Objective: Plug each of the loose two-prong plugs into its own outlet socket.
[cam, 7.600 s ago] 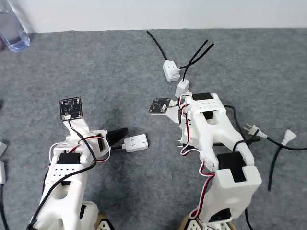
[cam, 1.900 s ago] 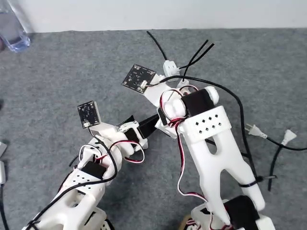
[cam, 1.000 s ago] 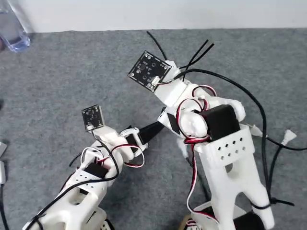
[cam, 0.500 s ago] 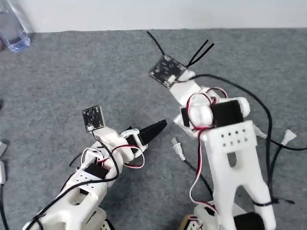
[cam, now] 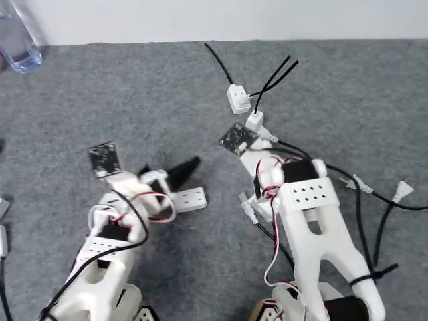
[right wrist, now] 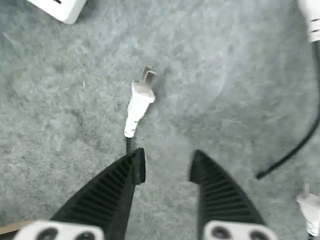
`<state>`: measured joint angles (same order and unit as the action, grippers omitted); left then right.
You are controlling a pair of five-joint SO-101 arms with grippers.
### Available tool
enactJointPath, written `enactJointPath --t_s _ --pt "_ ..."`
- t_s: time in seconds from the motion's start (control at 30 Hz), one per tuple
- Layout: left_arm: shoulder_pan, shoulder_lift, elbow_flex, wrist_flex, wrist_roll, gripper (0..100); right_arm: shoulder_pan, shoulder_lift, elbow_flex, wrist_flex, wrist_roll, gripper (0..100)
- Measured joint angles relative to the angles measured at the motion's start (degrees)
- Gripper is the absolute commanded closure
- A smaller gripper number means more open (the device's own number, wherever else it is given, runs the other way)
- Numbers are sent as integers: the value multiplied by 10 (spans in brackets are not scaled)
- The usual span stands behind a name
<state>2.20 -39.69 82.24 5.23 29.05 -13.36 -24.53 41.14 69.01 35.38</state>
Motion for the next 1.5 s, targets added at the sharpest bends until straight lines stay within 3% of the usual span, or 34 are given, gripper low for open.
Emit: enactJointPath --t_s 0.27,0.7,1.03,1.3,1.5 --pt "-22 0 13 -9 -7 541 5 0 98 -149 25 872" --pt "-22 0 13 -9 -9 541 15 73 104 -219 56 876" --pt "-22 0 13 -9 -9 541 30 151 61 -222 56 876" --pt "-23 0 13 -9 -9 541 -30 158 61 -219 47 877" --pt "-22 0 13 -9 -9 541 -35 158 29 -172 37 877"
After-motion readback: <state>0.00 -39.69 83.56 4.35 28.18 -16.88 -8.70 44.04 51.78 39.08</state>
